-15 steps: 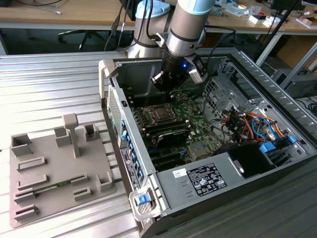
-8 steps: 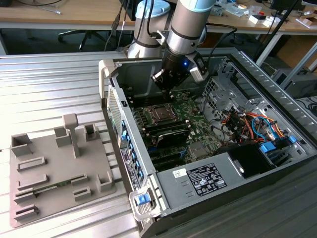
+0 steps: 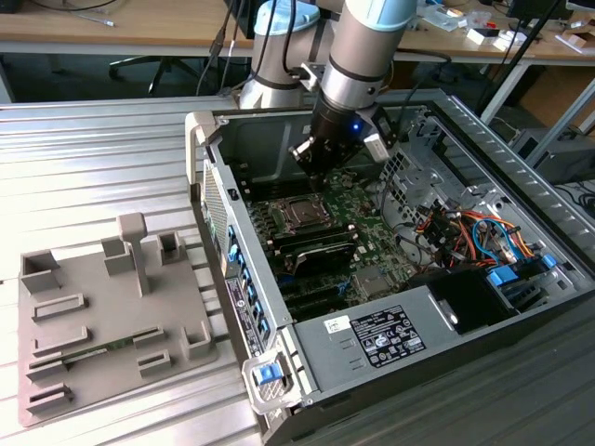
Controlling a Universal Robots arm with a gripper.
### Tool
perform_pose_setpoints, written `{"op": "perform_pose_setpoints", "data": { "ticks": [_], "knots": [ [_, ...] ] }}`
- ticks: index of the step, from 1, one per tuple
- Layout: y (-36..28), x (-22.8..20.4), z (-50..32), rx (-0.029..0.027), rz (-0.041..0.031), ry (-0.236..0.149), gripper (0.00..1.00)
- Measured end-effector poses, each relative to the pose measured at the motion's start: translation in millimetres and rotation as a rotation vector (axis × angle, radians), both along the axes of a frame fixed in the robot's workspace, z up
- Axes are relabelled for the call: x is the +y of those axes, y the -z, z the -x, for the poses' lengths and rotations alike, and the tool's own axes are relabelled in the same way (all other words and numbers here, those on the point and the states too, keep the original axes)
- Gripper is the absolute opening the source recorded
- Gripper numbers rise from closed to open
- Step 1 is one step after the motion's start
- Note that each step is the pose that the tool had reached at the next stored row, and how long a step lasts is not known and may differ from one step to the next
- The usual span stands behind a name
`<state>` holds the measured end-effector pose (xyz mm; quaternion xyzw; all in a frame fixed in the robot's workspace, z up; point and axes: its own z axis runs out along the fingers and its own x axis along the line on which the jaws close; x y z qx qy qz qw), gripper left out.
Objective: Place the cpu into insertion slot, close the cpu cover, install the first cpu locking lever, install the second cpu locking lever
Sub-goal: 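Install the first cpu locking lever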
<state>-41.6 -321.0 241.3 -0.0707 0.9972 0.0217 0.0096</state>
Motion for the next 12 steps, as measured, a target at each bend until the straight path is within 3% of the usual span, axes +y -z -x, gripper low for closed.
{"op": "perform_pose_setpoints", "data": {
  "ticks": [9, 12],
  "knots": [
    [0.1, -20.8, -1.1, 0.0001, 0.002, 0.0, 0.11],
    [-2.2, -23.9, -1.1, 0.0002, 0.0022, 0.0, 0.11]
  ]
}}
